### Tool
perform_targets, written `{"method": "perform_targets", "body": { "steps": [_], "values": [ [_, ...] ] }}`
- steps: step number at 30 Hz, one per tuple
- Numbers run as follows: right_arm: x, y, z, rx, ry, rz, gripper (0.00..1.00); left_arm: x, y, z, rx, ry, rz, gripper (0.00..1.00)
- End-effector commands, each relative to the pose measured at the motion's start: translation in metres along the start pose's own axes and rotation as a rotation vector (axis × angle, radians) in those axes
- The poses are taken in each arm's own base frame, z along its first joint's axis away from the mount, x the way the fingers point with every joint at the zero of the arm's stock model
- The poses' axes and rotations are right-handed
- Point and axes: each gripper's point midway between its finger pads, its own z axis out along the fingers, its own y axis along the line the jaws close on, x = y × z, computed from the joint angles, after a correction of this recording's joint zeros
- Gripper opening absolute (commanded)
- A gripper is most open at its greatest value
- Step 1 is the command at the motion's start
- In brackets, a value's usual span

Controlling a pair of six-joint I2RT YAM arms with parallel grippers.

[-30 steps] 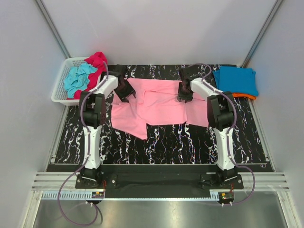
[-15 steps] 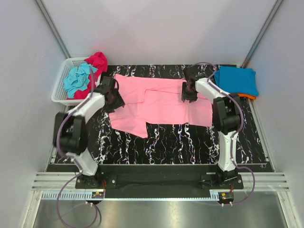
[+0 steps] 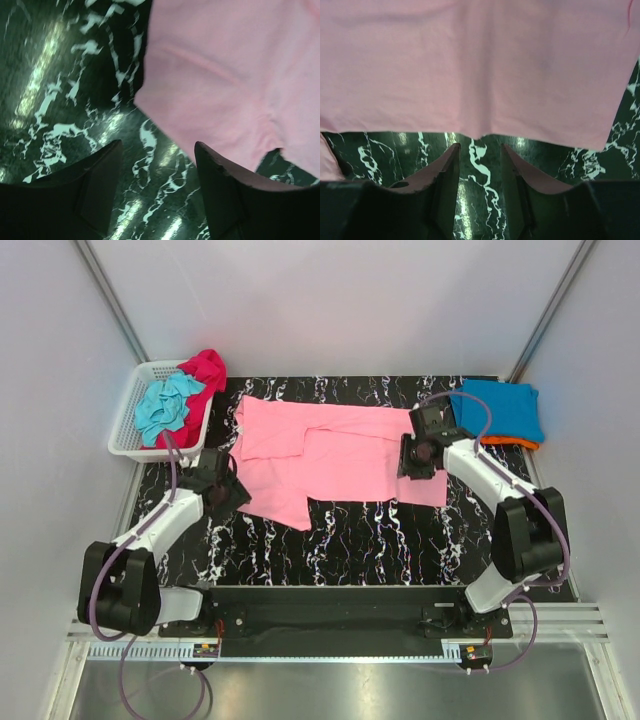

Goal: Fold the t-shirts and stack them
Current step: Fold the tshirt

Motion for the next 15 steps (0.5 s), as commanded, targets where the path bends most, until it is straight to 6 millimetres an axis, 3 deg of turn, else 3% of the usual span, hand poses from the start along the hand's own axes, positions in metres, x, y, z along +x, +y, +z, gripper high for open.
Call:
{"method": "perform_targets", "body": {
  "steps": [1,2,5,8,15],
  "values": [
    [0.010,0.018,-0.014,-0.110,-0.028,0.020,0.44,0.001,-0.004,0.006,0.038,-0.017,-0.082,0.62],
    [0.022,0.017,-0.013,-0.117,-0.007,0.020,0.44,0.007,-0.001,0.011,0.036,-0.005,-0.086,0.61],
    [0.036,0.020,-0.014,-0.139,-0.001,0.022,0.43,0.001,-0.008,0.019,0.084,-0.048,-0.069,0.59],
    [0.040,0.021,-0.014,-0.153,-0.001,0.028,0.42,-0.014,-0.015,0.027,0.110,-0.113,-0.033,0.58],
    [0.034,0.020,-0.014,-0.137,-0.020,0.030,0.42,-0.014,-0.006,0.055,-0.019,-0.053,-0.007,0.52]
  ]
}}
